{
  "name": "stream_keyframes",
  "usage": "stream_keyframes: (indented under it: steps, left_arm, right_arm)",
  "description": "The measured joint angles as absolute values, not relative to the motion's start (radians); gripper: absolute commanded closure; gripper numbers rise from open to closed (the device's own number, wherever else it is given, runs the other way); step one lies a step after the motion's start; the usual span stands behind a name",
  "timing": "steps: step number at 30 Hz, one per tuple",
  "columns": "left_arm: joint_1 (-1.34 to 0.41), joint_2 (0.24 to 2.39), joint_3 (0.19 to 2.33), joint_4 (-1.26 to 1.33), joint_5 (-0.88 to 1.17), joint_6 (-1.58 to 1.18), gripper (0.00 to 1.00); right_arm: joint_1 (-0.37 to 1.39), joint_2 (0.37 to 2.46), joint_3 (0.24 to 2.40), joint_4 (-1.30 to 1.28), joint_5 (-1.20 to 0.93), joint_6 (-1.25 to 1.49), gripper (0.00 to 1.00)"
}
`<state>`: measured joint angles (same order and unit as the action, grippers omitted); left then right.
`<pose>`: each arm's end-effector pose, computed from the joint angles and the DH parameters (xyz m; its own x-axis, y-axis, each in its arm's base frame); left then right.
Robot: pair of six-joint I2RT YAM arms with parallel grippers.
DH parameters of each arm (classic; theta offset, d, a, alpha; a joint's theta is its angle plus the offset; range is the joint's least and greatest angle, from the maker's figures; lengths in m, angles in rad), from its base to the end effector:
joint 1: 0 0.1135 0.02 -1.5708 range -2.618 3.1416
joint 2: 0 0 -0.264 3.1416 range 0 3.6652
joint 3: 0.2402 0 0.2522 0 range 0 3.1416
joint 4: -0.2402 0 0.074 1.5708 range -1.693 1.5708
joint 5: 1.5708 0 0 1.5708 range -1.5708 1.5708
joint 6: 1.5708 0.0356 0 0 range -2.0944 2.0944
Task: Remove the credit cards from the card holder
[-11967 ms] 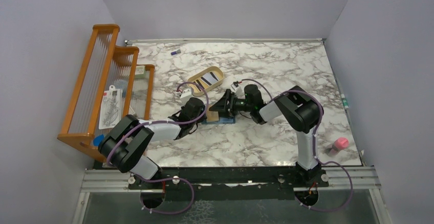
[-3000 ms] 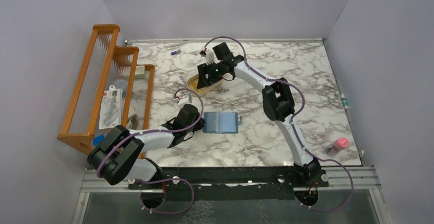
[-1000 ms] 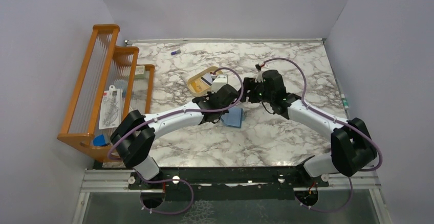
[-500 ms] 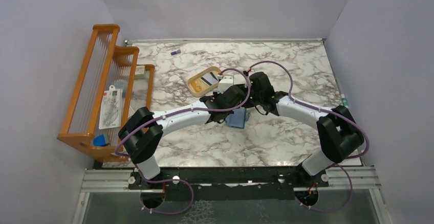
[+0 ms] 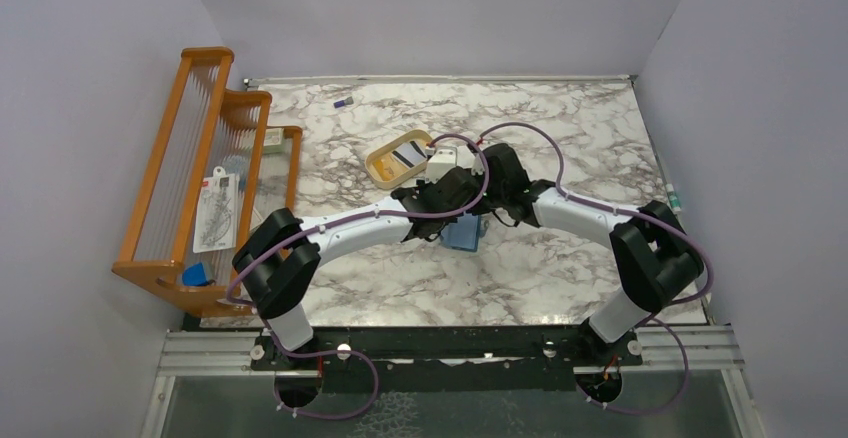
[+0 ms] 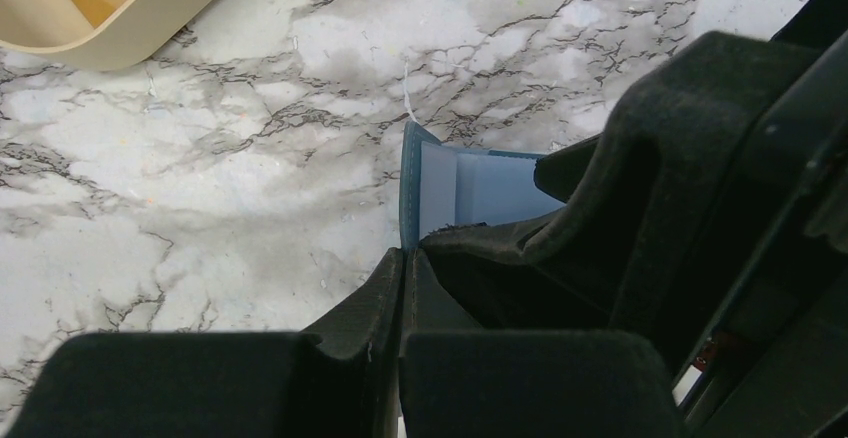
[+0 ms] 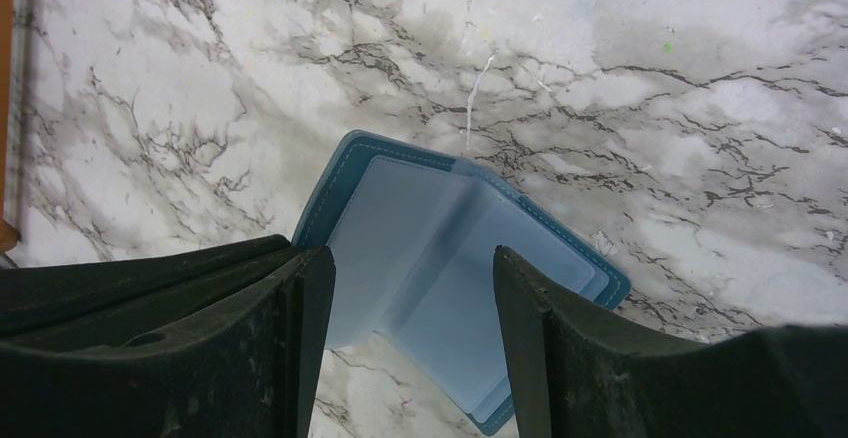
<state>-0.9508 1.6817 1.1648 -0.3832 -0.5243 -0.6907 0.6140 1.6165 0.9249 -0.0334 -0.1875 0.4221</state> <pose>0.2219 -0.2802 0.2249 -0.6845 0.0097 -0.7289 0.1138 0.9891 -0.0937 0.2745 0.2016 0.1949 -0.7731 -0.0525 -0.6322 -0.3983 0.8157 0.4194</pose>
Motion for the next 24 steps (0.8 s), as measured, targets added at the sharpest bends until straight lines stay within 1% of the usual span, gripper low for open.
stream_keyframes:
  steps: [14,24]
  left_arm:
    - [-0.950,1.685,1.165,-0.382,-0.523,-0.690,1.00]
    - [-0.944,1.685,1.131,-0.366,-0.508,-0.688,1.00]
  right_arm:
    - [0.614,1.619,0.929,-0.010,-0.187,0.436,0.36]
    - [0.614,1.705,0.932,0.072,-0.216,0.472,0.36]
